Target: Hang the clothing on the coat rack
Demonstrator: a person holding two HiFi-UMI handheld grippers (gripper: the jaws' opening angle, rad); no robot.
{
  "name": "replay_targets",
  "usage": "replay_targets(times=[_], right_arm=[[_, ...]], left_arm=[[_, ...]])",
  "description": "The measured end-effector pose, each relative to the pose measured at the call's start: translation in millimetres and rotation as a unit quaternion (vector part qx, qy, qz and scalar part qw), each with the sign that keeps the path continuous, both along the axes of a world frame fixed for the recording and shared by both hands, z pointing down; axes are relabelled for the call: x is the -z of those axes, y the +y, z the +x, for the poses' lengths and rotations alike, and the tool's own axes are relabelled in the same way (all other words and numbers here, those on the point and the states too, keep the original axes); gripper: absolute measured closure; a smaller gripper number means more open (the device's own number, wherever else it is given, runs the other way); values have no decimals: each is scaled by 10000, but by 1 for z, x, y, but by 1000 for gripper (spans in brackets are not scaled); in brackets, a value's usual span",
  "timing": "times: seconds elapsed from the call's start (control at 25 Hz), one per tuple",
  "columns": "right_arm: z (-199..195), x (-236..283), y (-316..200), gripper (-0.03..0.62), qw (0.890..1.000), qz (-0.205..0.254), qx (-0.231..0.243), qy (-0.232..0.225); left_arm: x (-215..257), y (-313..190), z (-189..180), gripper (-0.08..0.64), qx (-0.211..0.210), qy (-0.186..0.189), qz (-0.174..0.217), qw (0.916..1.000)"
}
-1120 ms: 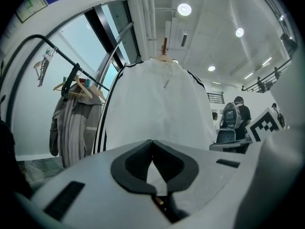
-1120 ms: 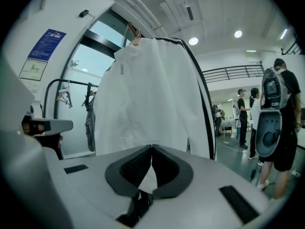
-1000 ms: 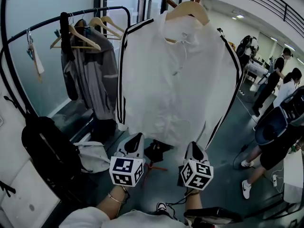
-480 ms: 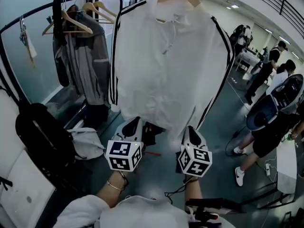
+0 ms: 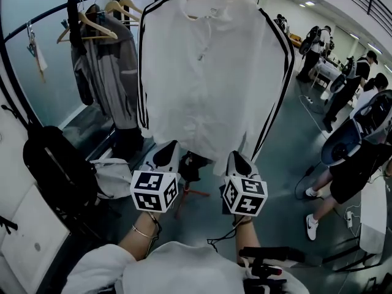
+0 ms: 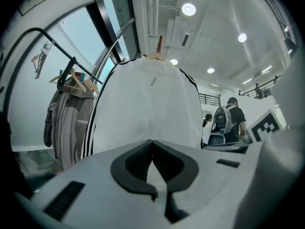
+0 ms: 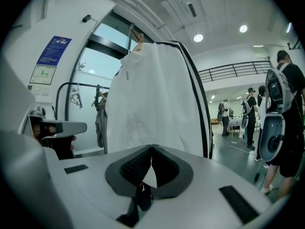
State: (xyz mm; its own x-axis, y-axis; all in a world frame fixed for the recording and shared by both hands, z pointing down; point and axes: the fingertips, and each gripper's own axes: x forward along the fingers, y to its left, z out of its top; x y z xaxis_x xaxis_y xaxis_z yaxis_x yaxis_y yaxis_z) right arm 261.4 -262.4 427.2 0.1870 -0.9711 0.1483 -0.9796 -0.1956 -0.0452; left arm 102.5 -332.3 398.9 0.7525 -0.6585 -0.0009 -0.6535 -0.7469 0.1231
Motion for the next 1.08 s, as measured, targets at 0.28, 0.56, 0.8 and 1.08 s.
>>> replay_targets(times=[0.28,0.56,0.8,1.08], right_arm=[[-3,-4,0,569,9998,-147,61,130],[-8,-6,1,569,9998,-145,-11,98],[-11,-6,4,569,9997,-190,-50,160],[-10,-6,8,569,9996,-202,-70,170]], left_arm=[[-2,-4,-2,552,116,33,-58,9999],[-9,-2,-2,552,19,59,-152,9999],[-12,-2,-3,552,-20,82,-199,9998],[-18,-1,-3,552,-36,107,-275,9996]])
